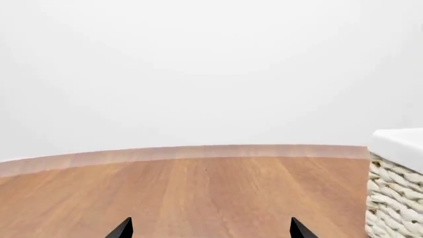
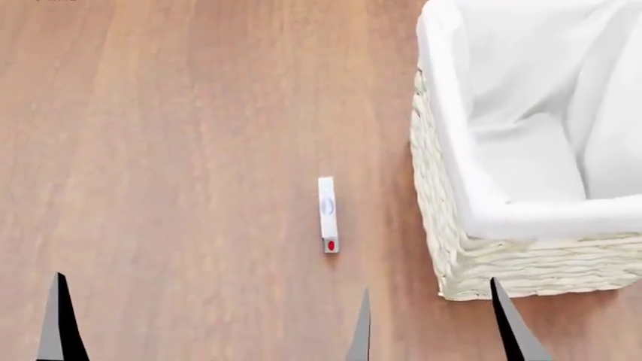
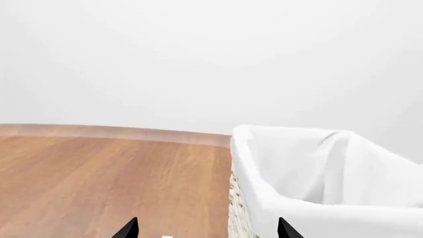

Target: Pick up the alphabet soup and the cream cheese box, and put them in the basket.

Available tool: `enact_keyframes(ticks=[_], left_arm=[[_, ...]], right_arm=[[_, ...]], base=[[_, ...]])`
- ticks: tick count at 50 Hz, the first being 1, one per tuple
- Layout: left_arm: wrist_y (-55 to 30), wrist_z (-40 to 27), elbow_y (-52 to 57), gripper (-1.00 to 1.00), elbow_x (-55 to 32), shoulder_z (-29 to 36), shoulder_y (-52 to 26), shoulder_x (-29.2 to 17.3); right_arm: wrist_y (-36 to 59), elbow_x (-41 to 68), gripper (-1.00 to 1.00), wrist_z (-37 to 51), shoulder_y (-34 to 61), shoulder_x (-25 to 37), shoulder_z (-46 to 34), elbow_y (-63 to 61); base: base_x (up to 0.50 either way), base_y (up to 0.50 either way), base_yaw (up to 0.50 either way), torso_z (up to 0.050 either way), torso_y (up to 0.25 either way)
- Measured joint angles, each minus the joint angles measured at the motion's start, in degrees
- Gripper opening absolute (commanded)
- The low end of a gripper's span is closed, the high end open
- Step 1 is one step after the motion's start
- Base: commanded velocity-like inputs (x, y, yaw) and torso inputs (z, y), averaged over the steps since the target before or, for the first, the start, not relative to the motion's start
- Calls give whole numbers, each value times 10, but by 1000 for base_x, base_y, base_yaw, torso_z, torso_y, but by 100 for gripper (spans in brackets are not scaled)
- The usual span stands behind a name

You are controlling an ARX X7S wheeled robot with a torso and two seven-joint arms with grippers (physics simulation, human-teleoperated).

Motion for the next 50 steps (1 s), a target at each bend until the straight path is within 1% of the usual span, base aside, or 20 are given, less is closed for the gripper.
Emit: enact_keyframes(ticks=[50], left_arm=[[5, -8, -8, 100, -5, 4, -6, -6]], right_arm=[[4, 15, 100, 1, 6, 8, -7, 2]], base=[[0, 0, -246, 0, 0]])
